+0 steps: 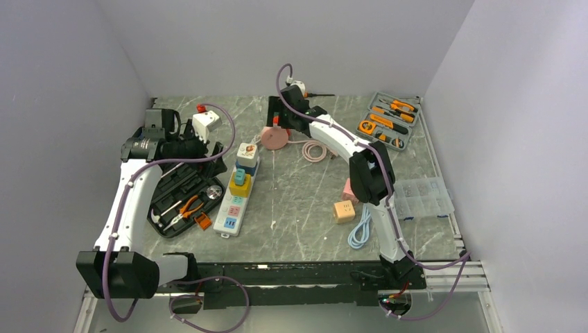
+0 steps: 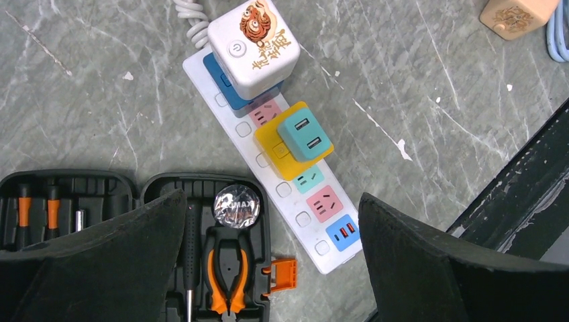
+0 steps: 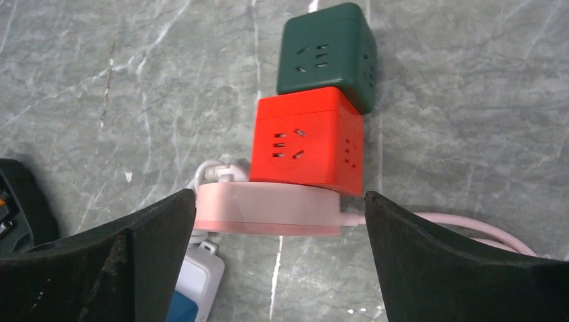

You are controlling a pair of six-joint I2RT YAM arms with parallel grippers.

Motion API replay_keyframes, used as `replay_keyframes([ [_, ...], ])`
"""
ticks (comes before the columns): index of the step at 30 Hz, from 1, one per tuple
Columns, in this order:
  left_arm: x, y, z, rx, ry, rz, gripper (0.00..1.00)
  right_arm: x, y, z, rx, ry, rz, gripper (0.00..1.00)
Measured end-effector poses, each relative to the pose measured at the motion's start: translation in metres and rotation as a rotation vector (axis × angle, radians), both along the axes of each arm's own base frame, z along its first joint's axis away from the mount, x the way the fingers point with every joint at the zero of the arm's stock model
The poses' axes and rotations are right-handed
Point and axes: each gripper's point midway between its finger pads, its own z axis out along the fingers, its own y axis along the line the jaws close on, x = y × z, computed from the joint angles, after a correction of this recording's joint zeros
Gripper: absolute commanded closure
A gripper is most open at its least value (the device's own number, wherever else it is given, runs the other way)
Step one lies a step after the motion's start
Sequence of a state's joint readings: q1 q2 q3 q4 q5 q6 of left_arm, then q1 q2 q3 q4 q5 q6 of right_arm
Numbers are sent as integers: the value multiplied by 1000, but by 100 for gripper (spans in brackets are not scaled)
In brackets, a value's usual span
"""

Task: Pull the plug off the socket
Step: Remove the plug from the socket.

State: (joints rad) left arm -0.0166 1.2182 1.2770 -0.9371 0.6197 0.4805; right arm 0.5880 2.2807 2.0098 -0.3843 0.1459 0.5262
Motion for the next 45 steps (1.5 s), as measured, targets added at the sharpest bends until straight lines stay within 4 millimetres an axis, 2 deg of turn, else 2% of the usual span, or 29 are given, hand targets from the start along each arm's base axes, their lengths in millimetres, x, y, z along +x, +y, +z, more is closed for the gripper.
replay_keyframes([
  [7,-4,3,-9,14,7,13,1,-6,31,6,-38,-76,72,10],
  [10,-7,5,-12,20,10,18,1,-14,44,0,-63,-100,111,14],
  [13,-7,6,-14,29,10,24,1,-19,47,-10,-109,-134,128,20],
  [19,-5,9,-15,43,5,32,1,-42,30,-54,-172,-65,150,38],
  [21,-4,10,-16,48,2,36,1,-58,18,-74,-201,-19,156,49],
  [24,-3,11,-16,50,-3,38,1,-82,-1,-99,-239,42,158,72],
  [26,-3,10,-17,50,-3,38,1,-91,-8,-100,-239,46,149,83],
  [27,-3,10,-17,50,-2,38,1,-95,-11,-99,-240,49,142,84],
  [28,-3,10,-17,49,-3,38,1,-99,-15,-98,-241,52,135,82],
  [31,-3,10,-16,49,-5,38,1,-103,-23,-95,-243,54,105,59],
  [33,-2,10,-16,49,-7,38,1,-106,-29,-93,-238,59,86,50],
  [36,-2,10,-16,48,-9,38,1,-102,-39,-89,-218,65,54,46],
  [40,-2,10,-16,48,-11,38,1,-81,-53,-76,-191,30,11,40],
  [41,-2,10,-16,48,-11,38,0,-74,-56,-71,-189,11,9,36],
  [43,-1,10,-15,49,-13,39,1,-61,-57,-60,-186,-33,22,32],
  [45,-1,10,-15,48,-16,39,1,-51,-49,-46,-167,-82,61,31],
])
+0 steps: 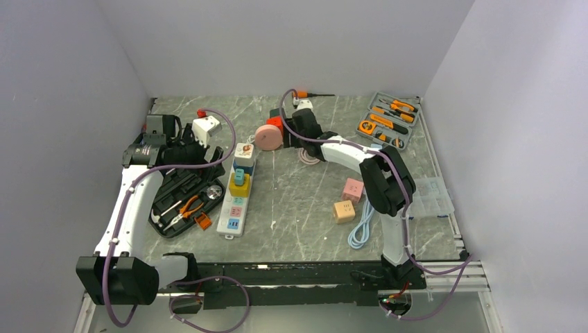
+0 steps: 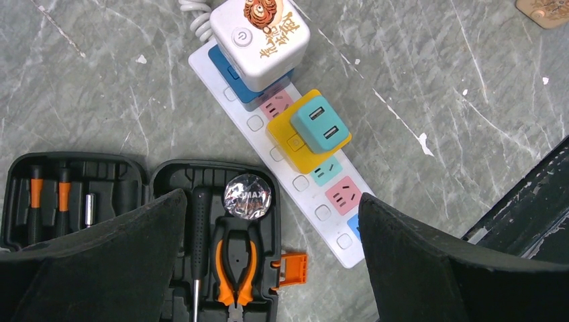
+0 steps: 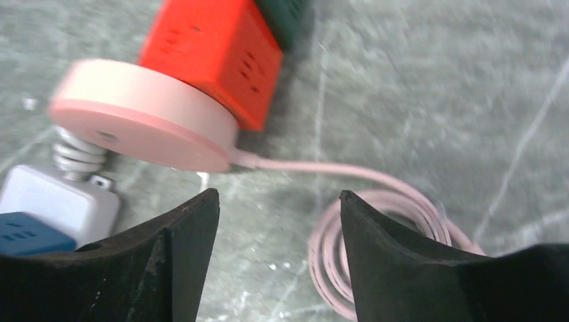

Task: Pull the plug off the socket
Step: Remove the plug from the socket.

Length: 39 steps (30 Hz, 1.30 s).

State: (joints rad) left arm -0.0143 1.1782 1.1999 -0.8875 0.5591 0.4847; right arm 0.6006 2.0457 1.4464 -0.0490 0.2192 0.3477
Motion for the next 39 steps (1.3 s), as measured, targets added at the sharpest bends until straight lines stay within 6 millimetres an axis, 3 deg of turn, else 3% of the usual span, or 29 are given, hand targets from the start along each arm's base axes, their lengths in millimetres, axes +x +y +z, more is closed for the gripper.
replay_keyframes([
  [3,0,0,1,0,-3,0,1,11,16,16,39,-69,75,31],
  [6,-1,0,1,1,-7,1,1,14,27,16,61,-114,140,32],
  [15,-3,1,-2,6,-2,4,1,15,37,-33,65,-95,247,34],
  [20,-4,2,-1,10,-11,4,1,25,31,-39,99,-77,269,35],
  [28,-5,3,-2,16,-16,5,1,27,35,-38,145,-65,321,43],
  [32,-5,3,-1,16,-18,5,0,24,40,-37,155,-60,347,55],
  [39,-6,3,0,15,-23,5,1,15,49,-36,165,-8,366,63],
])
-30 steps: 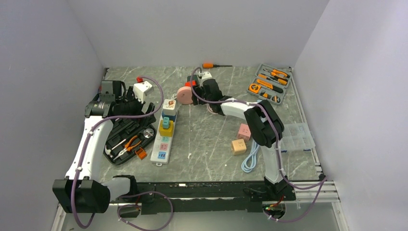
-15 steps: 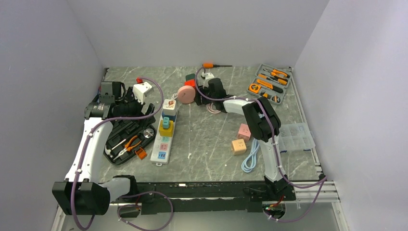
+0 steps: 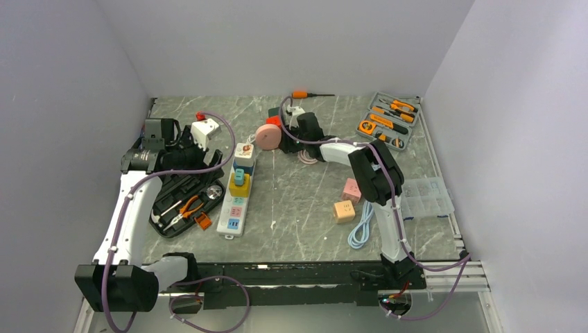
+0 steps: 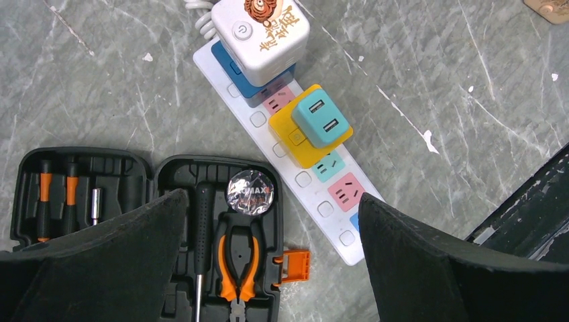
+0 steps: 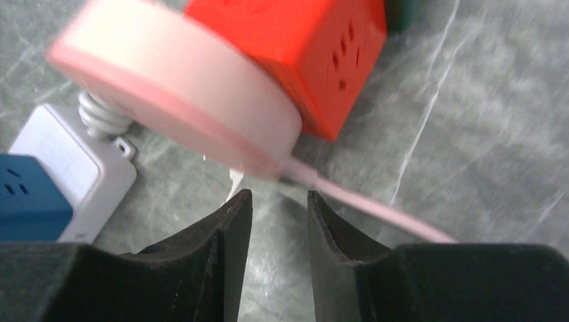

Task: Pull the plug off the socket
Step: Remove the plug from the socket.

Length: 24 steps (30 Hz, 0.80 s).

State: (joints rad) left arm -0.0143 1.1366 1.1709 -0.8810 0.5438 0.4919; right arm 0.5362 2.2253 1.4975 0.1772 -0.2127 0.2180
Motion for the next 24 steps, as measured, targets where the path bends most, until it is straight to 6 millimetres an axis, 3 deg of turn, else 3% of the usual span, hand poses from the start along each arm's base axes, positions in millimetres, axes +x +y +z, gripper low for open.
replay_keyframes([
  [3,-1,0,3,-1,-11,0,1,-17,-5,-17,-10,49,-9,64],
  [9,-3,0,6,-6,-17,4,1,-39,-21,-17,-19,84,-49,67],
  [15,-6,-1,11,-11,-33,0,1,-63,-47,-14,-59,103,-121,54],
  [18,-8,-2,14,-12,-46,-1,1,-75,-58,0,-54,93,-141,46],
  [24,-9,-3,14,-18,-44,-5,1,-66,-64,41,-18,2,-194,47],
])
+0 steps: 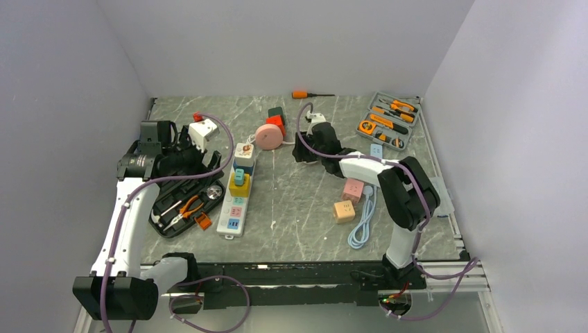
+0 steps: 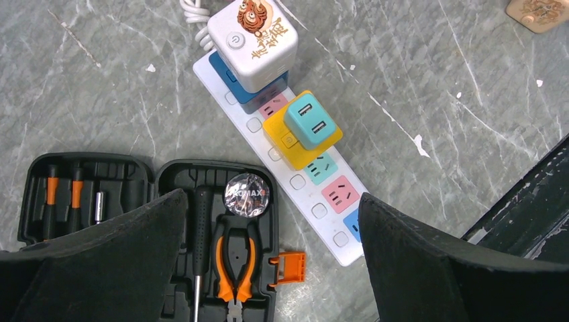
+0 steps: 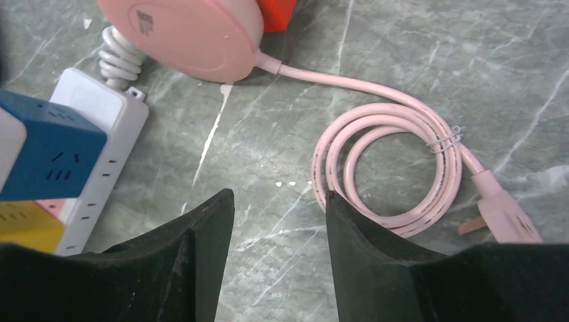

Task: Pull the plug off the socket
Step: Remove the plug from the socket.

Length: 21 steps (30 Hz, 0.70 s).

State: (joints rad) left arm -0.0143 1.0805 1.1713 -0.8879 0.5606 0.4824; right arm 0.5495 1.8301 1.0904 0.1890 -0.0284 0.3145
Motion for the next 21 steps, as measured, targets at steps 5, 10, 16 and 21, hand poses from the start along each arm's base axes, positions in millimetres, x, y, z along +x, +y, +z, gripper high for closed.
replay_keyframes([
  [5,1,-1,1,-5,-3,-2,1,8,-9,-14,-56,19,-58,51],
  [10,0,-2,1,-11,2,-4,1,14,-23,-45,-148,70,-124,52],
  [16,-1,-3,1,-15,4,-7,1,10,-27,-54,-199,82,-149,57],
  [21,0,-4,3,-25,5,-8,1,5,-24,-56,-215,89,-149,67],
])
